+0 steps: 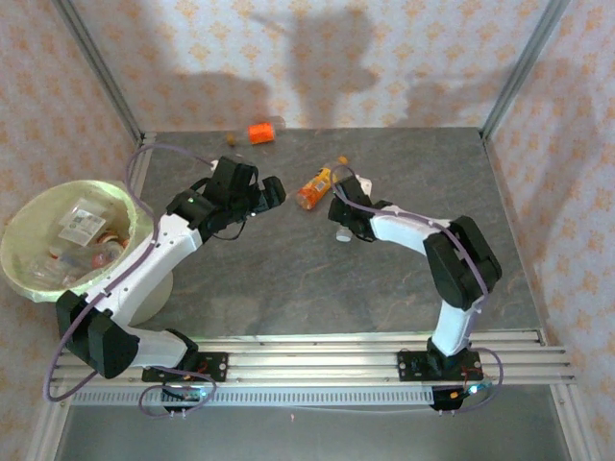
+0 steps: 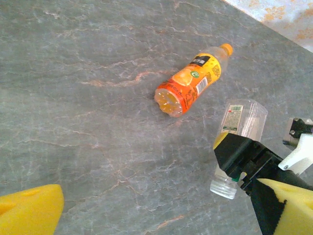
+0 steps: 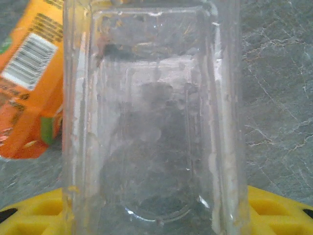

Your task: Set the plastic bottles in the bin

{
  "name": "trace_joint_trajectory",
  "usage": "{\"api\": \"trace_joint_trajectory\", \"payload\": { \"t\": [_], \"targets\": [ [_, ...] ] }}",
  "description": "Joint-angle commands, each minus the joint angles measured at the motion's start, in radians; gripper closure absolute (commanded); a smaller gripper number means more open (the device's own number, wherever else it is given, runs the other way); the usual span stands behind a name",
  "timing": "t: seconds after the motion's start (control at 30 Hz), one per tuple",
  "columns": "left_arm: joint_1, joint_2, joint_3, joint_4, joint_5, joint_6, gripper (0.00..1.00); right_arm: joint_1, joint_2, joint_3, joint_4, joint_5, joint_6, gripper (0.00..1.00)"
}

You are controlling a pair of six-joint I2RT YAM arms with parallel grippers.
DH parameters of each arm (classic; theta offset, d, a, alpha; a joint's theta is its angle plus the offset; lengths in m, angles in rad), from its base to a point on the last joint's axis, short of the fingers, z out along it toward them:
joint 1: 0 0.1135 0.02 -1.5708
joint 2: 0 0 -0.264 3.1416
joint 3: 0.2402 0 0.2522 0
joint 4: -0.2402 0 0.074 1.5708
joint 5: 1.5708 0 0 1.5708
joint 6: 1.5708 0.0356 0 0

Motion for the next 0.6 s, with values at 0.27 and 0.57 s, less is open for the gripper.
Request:
{"api": "trace_joint_trajectory", "payload": {
  "t": [0.27, 0.57],
  "targets": [
    [0.006, -0.042, -0.035, 0.104, 0.098, 0.083, 0.00, 0.009, -0.194, -0.118, 0.249, -0.183, -0.067, 0.58],
    [0.073, -0.126, -0.102, 0.205, 0.290, 0.169, 0.00, 0.022, -0.299, -0.119, 0.350, -0.336, -0.003, 0.60]
  ]
}}
